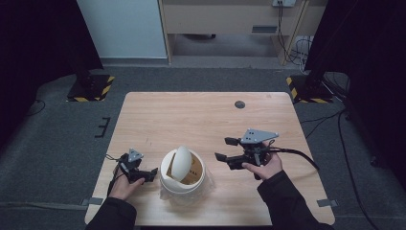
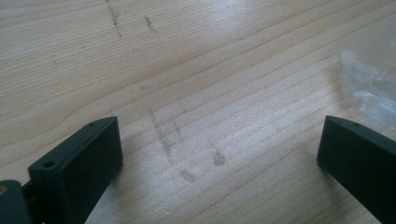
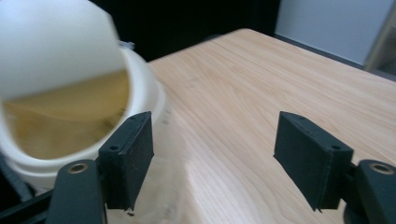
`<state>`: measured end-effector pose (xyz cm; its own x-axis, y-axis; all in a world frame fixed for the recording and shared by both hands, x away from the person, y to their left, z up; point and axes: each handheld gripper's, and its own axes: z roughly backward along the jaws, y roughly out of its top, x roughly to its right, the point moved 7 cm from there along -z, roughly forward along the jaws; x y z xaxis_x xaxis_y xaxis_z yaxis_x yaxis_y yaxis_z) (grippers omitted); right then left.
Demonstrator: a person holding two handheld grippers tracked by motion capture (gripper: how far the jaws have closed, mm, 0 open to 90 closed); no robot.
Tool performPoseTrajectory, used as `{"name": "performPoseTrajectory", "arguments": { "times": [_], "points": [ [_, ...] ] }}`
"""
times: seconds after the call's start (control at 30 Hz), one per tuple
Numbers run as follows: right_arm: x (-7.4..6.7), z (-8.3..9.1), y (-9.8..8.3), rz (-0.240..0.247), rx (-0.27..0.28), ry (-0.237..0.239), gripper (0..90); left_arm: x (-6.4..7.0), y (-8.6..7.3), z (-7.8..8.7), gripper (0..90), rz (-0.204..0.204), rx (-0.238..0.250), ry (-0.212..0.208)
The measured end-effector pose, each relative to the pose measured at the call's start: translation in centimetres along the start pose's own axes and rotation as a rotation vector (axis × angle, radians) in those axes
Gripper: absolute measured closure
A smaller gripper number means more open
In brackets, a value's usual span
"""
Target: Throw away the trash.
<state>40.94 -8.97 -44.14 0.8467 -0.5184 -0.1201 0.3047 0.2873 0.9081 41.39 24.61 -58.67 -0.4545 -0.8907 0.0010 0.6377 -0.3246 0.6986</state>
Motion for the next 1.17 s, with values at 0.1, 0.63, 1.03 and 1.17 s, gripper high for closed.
{"name": "performPoseTrajectory", "arguments": {
  "times": [0.1,0.63,1.03,1.17],
  "points": [
    [0.9,0.1,-0.5,-0.015,-0.009,-0.028,26.4,0.0,0.0,0.0,0.0,0.000,0.000,0.000],
    [8.2,1.4,-6.4,-0.121,-0.127,-0.247,20.5,0.0,0.0,0.0,0.0,-0.001,-0.001,-0.001],
    [13.7,4.0,-12.1,-0.215,-0.268,-0.451,14.6,0.0,0.0,0.0,0.0,0.000,0.000,-0.001],
    [14.7,4.7,-13.2,-0.227,-0.306,-0.501,13.4,0.0,0.0,0.0,0.0,0.001,0.001,-0.002]
  ]
}}
